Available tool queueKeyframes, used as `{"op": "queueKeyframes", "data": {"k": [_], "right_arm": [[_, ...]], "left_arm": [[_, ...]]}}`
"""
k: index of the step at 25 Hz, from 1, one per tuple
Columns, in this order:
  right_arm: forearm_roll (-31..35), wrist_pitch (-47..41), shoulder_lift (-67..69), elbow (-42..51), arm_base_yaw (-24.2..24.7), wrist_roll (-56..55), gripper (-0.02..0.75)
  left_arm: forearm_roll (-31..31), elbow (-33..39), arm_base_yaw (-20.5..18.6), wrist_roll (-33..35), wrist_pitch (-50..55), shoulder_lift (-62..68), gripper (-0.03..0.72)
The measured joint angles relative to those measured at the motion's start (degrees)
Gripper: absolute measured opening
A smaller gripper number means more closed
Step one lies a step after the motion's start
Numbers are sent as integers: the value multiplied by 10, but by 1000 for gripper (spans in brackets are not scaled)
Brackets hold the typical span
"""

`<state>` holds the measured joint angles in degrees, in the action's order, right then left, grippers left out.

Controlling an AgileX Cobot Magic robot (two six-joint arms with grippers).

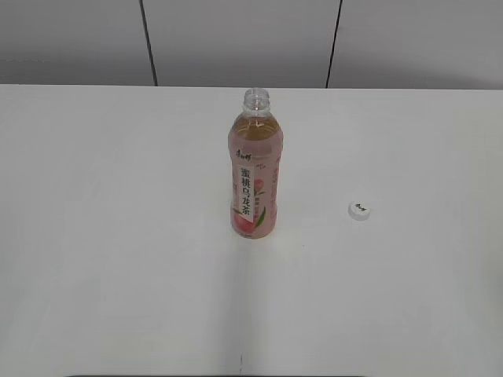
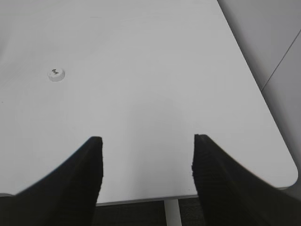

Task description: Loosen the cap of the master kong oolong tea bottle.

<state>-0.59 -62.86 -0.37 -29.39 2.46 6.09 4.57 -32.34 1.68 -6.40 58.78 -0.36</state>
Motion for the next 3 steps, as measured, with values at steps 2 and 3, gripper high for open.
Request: {"op": "queueKeyframes", "data": {"k": [2, 3], "right_arm": [[0, 0, 0, 0, 0, 0, 459], [0, 0, 0, 0, 0, 0, 459]], "left_arm": [[0, 0, 0, 0, 0, 0, 357], [0, 0, 0, 0, 0, 0, 350]]}}
